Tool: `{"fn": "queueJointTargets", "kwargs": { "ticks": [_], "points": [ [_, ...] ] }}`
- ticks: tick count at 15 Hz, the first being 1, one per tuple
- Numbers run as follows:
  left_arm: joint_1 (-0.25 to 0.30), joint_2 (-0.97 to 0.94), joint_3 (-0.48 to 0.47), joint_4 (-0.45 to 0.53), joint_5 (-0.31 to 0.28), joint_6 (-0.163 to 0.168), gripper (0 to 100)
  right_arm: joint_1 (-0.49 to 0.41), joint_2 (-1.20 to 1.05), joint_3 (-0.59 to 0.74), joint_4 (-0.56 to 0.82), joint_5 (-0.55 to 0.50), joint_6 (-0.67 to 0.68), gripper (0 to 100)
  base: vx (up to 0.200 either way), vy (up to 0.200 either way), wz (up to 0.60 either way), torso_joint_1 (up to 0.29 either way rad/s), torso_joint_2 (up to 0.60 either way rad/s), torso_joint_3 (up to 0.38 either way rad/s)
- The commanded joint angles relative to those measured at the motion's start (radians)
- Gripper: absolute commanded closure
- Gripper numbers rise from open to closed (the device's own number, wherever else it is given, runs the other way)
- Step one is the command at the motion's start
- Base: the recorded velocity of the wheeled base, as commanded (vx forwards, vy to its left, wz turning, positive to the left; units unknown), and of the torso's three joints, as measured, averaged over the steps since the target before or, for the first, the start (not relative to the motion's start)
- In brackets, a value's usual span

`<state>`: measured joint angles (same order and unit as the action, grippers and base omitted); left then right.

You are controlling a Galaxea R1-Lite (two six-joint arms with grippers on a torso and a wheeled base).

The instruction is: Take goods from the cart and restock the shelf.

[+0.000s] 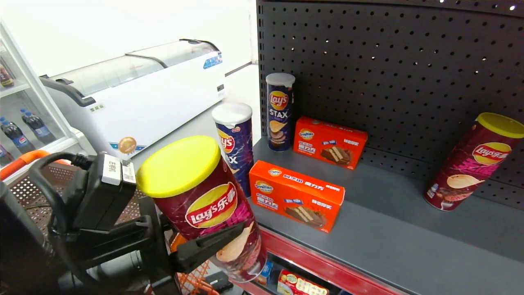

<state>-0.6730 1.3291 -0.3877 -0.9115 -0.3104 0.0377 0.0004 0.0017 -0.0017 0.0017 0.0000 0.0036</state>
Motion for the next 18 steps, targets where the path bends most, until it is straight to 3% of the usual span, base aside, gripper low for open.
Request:
{"fn": "queueJointTargets", "kwargs": {
  "ticks": [1,4,13,18],
  "points": [
    [-0.002,-0.018,-0.005,0.062,-0.016,0.039,100,0.001,0.0,0.0,0.0,0.0,-0.001,0,0.0,0.0,0.0,0.0,0.0,0.0],
    [-0.007,-0.054,-0.023,0.172,-0.084,0.084,100,0.001,0.0,0.0,0.0,0.002,-0.001,0,0.0,0.0,0.0,0.0,0.0,0.0],
    [-0.008,-0.05,-0.085,0.197,-0.122,0.084,100,0.001,0.001,0.0,0.0,0.002,-0.001,0,0.0,0.0,0.0,0.0,0.0,0.0],
    [-0.01,-0.05,-0.086,0.197,-0.177,0.084,100,0.001,0.001,0.0,0.0,0.003,-0.001,0,0.0,0.0,0.0,0.0,0.0,0.0]
  ]
}}
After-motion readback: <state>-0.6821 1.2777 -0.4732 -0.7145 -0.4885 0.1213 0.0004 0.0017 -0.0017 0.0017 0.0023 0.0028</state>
